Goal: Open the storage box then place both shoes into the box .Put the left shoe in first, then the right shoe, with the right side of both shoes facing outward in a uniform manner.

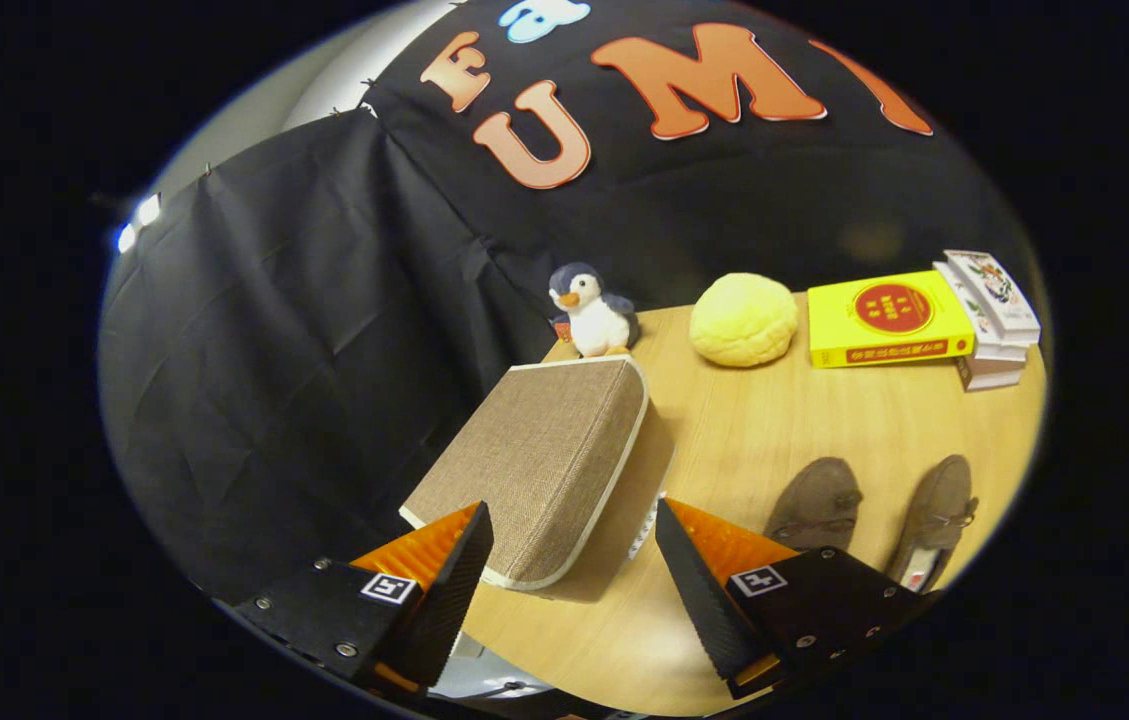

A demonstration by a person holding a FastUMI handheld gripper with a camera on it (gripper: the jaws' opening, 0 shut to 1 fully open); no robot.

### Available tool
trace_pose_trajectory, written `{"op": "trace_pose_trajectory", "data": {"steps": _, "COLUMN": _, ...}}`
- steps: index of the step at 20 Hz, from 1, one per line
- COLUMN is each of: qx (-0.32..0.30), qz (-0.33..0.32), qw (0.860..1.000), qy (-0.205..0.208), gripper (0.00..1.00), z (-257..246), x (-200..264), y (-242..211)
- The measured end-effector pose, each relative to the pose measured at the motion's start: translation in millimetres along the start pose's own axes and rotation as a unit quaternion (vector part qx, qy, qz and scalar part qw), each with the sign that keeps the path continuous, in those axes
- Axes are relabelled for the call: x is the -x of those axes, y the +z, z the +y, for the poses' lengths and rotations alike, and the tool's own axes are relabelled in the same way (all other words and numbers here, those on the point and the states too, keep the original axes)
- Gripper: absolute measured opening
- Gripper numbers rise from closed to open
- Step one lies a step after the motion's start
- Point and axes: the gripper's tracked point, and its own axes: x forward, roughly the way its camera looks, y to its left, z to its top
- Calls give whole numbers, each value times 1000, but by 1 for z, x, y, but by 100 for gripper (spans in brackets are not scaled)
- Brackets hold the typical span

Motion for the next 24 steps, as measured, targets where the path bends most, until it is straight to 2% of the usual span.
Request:
{"op": "trace_pose_trajectory", "data": {"steps": 3, "qx": -52, "qz": 31, "qw": 998, "qy": 5, "gripper": 98, "z": -13, "x": -21, "y": -8}}
{"op": "trace_pose_trajectory", "data": {"steps": 10, "qx": -104, "qz": 88, "qw": 989, "qy": 60, "gripper": 98, "z": -15, "x": -67, "y": -27}}
{"op": "trace_pose_trajectory", "data": {"steps": 12, "qx": -122, "qz": 82, "qw": 986, "qy": 83, "gripper": 98, "z": -13, "x": -78, "y": -27}}
{"op": "trace_pose_trajectory", "data": {"steps": 15, "qx": -127, "qz": 81, "qw": 984, "qy": 96, "gripper": 97, "z": -18, "x": -89, "y": -32}}
{"op": "trace_pose_trajectory", "data": {"steps": 21, "qx": -212, "qz": 94, "qw": 960, "qy": 155, "gripper": 96, "z": -9, "x": -101, "y": -38}}
{"op": "trace_pose_trajectory", "data": {"steps": 24, "qx": -252, "qz": 87, "qw": 949, "qy": 168, "gripper": 96, "z": -7, "x": -102, "y": -39}}
